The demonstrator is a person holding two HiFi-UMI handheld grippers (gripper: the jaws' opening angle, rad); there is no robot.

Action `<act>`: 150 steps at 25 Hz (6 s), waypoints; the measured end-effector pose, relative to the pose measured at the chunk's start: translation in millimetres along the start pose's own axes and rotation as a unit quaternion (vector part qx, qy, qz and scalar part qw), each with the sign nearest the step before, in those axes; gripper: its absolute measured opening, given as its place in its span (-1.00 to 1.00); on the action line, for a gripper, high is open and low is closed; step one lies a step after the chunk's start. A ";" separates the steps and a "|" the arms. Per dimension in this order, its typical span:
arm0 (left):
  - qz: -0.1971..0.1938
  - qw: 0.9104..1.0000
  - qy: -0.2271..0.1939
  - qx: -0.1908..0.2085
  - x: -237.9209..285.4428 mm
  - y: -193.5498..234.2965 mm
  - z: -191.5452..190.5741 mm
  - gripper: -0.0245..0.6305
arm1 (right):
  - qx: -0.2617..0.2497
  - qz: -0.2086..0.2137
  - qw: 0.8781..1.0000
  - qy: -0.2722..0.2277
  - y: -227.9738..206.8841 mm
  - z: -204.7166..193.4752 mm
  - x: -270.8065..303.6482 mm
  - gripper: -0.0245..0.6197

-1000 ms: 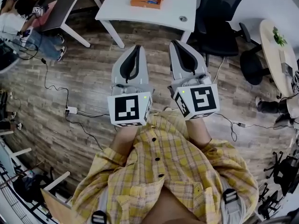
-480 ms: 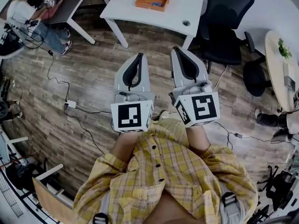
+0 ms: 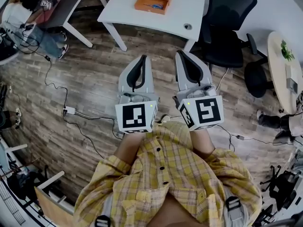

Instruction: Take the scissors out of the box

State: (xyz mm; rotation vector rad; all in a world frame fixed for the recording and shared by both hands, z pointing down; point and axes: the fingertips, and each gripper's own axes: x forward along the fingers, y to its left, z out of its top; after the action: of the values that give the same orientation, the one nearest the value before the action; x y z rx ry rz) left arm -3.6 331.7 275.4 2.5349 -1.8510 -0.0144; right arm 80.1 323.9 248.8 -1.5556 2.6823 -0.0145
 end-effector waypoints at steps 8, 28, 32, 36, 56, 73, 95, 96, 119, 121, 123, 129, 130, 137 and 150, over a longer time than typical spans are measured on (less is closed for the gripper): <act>-0.017 1.000 0.004 -0.001 58.9 56.3 -2.0 -0.92 | 0.001 -0.018 1.000 0.002 -6.5 -4.9 78.8 -0.90; -0.094 0.996 -0.001 -0.007 187.1 186.2 9.8 -0.92 | 0.004 -0.100 0.995 0.022 -3.7 -15.5 246.6 -0.91; -0.102 0.995 -0.009 -0.007 199.0 198.2 15.1 -0.92 | 0.007 -0.116 0.993 0.020 -6.9 -14.9 267.6 -0.90; -0.104 0.994 -0.010 -0.012 207.7 217.1 15.2 -0.92 | 0.007 -0.120 0.993 0.022 -0.9 -18.4 289.7 -0.90; -0.111 0.994 -0.003 0.005 309.6 233.7 5.0 -0.92 | 0.025 -0.125 0.992 0.013 -67.3 -30.6 368.0 -0.91; -0.119 0.992 0.010 0.042 410.4 221.8 -2.1 -0.92 | 0.028 -0.130 0.991 0.007 -148.8 -28.6 426.8 -0.91; -0.154 0.983 0.052 0.085 484.8 194.2 -43.2 -0.92 | 0.040 -0.143 0.988 0.031 -217.0 -57.2 458.6 -0.90; -0.155 0.982 0.053 0.091 489.2 194.8 -45.7 -0.92 | 0.041 -0.145 0.988 0.036 -219.8 -61.2 461.9 -0.90; -0.288 0.930 0.128 0.188 577.7 169.1 -117.5 -0.92 | 0.067 -0.213 0.972 0.073 -272.4 -92.1 508.7 -0.90; -0.297 0.925 0.131 0.200 583.4 166.9 -124.0 -0.92 | 0.070 -0.216 0.971 0.075 -275.2 -97.2 510.2 -0.90; -0.304 0.919 0.135 0.210 589.5 165.6 -132.4 -0.92 | 0.073 -0.218 0.970 0.080 -277.8 -103.7 512.1 -0.90; -0.331 0.898 0.169 0.236 602.9 162.5 -164.1 -0.92 | 0.090 -0.226 0.966 0.088 -287.9 -115.8 515.2 -0.90; -0.337 0.893 0.175 0.242 604.2 161.7 -169.6 -0.92 | 0.095 -0.227 0.965 0.087 -289.5 -117.0 515.3 -0.90; -0.391 0.846 0.216 0.292 609.2 152.0 -213.4 -0.86 | 0.105 -0.238 0.961 0.090 -298.7 -121.6 514.2 -0.90; -0.474 0.738 0.244 0.413 609.2 142.2 -284.1 -0.72 | 0.122 -0.249 0.956 0.096 -309.4 -135.4 516.6 -0.90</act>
State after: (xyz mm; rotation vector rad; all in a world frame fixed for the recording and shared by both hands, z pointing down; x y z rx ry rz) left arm 49.0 -292.8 557.0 3.1507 -0.1951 1.5688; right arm 86.9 -279.8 377.1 -2.1782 2.2150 -0.5140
